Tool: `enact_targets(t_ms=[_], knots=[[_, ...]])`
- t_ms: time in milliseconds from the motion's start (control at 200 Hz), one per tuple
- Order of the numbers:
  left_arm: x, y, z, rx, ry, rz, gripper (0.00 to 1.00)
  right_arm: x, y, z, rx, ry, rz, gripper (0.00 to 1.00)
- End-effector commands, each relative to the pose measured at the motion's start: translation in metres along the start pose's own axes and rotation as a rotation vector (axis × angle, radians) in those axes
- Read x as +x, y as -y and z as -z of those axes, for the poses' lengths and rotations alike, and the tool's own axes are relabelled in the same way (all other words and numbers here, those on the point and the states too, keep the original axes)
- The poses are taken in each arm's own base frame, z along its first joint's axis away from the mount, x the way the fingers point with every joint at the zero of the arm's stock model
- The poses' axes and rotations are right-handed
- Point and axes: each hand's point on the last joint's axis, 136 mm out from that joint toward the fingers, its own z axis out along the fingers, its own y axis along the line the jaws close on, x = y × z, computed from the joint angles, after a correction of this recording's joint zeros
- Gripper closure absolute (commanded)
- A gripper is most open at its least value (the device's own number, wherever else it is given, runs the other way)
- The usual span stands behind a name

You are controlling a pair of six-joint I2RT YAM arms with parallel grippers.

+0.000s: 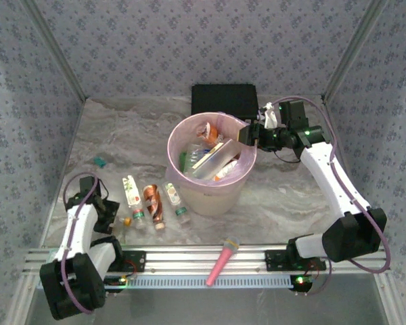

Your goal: Put the plastic bottles in the bin

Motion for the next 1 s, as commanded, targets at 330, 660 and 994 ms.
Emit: enact_targets(t_ms=[330, 660, 994], knots=[[-0.037, 0.095, 0.154, 0.403, 0.204, -0.153, 0.50, -0.002, -0.010, 0.014, -0.010, 0.048, -0.065, 0.40], [0.011, 0.221, 0.300, 0.854, 0.160, -0.484, 0.67, -0.005, -0.007, 0.015, 0.009, 0.079, -0.097, 0.40], [0.155, 0.288, 0.357, 0.968, 0.058, -1.044, 0.94, -0.004, -0.011, 0.014, 0.016, 0.078, -0.084, 0.40]])
